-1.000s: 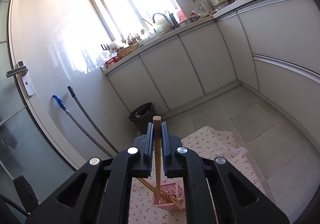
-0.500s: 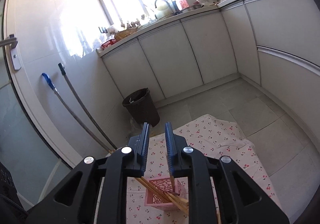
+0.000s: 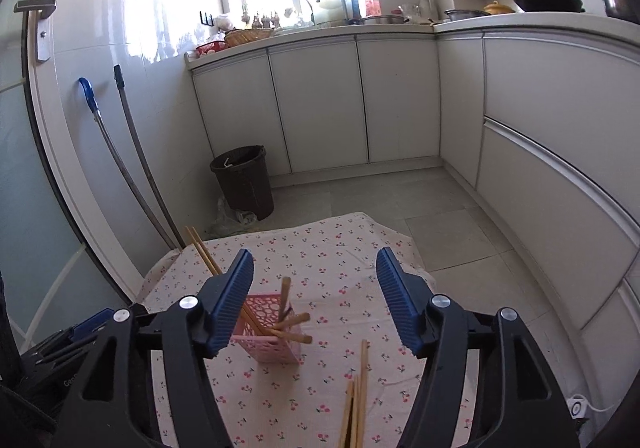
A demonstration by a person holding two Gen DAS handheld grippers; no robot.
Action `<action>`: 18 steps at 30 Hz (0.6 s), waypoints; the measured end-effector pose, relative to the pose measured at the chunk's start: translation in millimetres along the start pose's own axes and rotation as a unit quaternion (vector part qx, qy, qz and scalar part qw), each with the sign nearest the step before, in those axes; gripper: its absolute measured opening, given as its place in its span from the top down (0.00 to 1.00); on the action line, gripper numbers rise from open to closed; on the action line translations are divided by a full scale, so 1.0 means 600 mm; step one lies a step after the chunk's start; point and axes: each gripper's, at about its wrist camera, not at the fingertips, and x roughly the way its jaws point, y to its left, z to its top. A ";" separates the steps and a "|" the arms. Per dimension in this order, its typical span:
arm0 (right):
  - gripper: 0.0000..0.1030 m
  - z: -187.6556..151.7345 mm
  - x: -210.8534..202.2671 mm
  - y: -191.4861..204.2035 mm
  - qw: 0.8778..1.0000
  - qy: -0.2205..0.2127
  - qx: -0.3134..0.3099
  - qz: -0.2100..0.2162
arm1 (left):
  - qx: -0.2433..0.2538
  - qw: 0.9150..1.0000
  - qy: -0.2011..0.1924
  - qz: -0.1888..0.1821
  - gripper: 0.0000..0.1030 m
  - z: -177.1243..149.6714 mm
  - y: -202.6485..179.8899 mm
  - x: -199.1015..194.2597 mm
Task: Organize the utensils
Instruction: 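Open the right tool to drop its chopstick into the basket, then move both open tools back over the remaining chopsticks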
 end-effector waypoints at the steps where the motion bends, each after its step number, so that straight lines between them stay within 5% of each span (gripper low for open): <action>1: 0.31 -0.005 -0.004 -0.005 1.000 0.002 -0.001 -0.006 | 0.002 1.000 0.006 0.001 0.39 -0.004 -0.003 0.003; 7: 0.08 -0.045 -0.025 -0.047 0.997 0.028 -0.020 -0.065 | 0.021 0.998 0.054 -0.006 0.22 -0.039 -0.025 0.029; 11: 0.07 -0.078 -0.029 -0.084 0.994 0.065 -0.025 -0.081 | 0.031 0.993 0.110 -0.003 0.10 -0.075 -0.039 0.062; 18: 0.07 -0.121 -0.043 -0.148 0.987 0.126 -0.007 -0.095 | 0.071 0.972 0.223 0.015 0.09 -0.165 -0.058 0.136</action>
